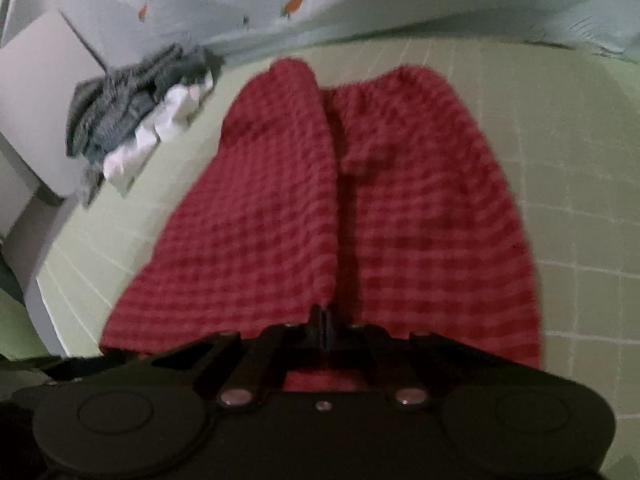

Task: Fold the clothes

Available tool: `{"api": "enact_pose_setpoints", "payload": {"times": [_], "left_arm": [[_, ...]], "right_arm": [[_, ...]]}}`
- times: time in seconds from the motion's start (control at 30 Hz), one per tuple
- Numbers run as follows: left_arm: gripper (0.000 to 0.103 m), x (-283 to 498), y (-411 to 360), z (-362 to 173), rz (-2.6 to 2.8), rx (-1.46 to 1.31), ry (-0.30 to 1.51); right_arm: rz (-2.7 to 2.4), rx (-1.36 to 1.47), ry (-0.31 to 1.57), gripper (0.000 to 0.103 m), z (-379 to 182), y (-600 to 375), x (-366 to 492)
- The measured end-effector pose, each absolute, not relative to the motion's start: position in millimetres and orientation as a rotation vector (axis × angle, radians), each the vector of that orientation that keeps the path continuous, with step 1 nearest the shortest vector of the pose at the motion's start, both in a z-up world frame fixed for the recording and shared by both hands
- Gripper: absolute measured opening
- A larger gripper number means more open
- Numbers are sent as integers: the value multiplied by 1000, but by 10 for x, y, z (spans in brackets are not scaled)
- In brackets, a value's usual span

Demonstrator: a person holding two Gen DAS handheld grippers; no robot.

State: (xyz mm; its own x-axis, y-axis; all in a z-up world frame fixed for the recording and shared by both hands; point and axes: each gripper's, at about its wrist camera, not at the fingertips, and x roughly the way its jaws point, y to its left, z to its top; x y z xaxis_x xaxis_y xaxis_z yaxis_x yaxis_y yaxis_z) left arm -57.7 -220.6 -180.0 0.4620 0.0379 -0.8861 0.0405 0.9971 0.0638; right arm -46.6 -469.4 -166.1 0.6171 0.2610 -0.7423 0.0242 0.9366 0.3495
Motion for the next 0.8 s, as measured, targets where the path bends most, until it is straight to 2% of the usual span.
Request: {"api": "enact_pose_setpoints", "payload": {"times": [0.33, 0.63, 0.8], "left_arm": [[77, -615, -2020, -1804, 73, 67, 1089], [77, -687, -2010, -1779, 86, 103, 1106], [77, -737, -1962, -1739, 77, 99, 1138]], "right_arm": [[-22, 392, 860, 1, -1479, -5171, -983], [-107, 458, 986, 1, -1758, -5361, -1412], [-126, 399, 1076, 2, -1911, -5245, -1392]]}}
